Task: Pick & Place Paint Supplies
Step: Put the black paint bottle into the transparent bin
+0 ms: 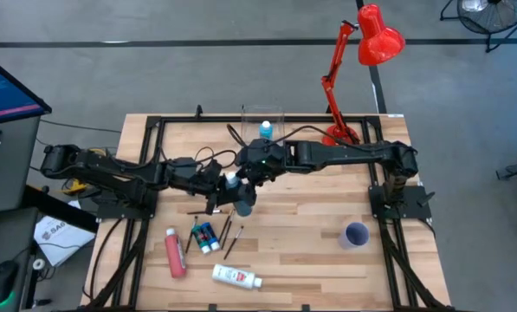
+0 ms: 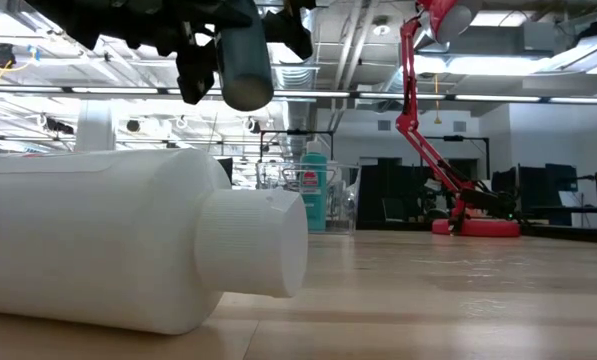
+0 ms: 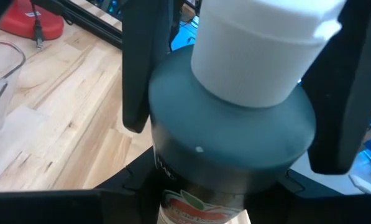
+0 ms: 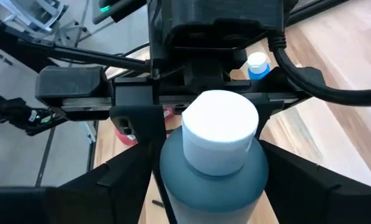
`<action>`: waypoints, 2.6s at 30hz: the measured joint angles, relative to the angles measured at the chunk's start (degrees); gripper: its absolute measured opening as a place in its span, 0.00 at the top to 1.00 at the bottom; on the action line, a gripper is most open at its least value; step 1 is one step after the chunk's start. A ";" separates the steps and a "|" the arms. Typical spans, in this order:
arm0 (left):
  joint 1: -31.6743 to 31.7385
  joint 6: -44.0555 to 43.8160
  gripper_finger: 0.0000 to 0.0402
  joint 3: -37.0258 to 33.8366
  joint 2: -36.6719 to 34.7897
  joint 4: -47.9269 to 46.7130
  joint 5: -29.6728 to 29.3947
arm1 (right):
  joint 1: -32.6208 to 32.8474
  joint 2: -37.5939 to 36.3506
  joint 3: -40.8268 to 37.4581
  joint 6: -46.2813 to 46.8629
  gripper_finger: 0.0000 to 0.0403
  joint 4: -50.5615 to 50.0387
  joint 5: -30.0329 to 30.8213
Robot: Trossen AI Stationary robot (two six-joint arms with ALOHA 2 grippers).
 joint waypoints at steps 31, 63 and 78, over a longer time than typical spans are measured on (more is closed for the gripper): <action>0.13 1.06 0.59 -0.09 -0.07 0.61 -0.22 | -0.48 -0.13 -0.07 -0.03 0.55 -3.06 2.01; 6.32 0.76 0.39 -1.66 -13.79 -22.80 -11.10 | -10.93 -5.24 0.11 -5.86 0.64 0.99 23.43; 6.34 -0.81 0.39 -3.13 -13.94 -22.52 -13.59 | -20.19 -5.16 -12.22 -7.38 0.64 17.19 25.47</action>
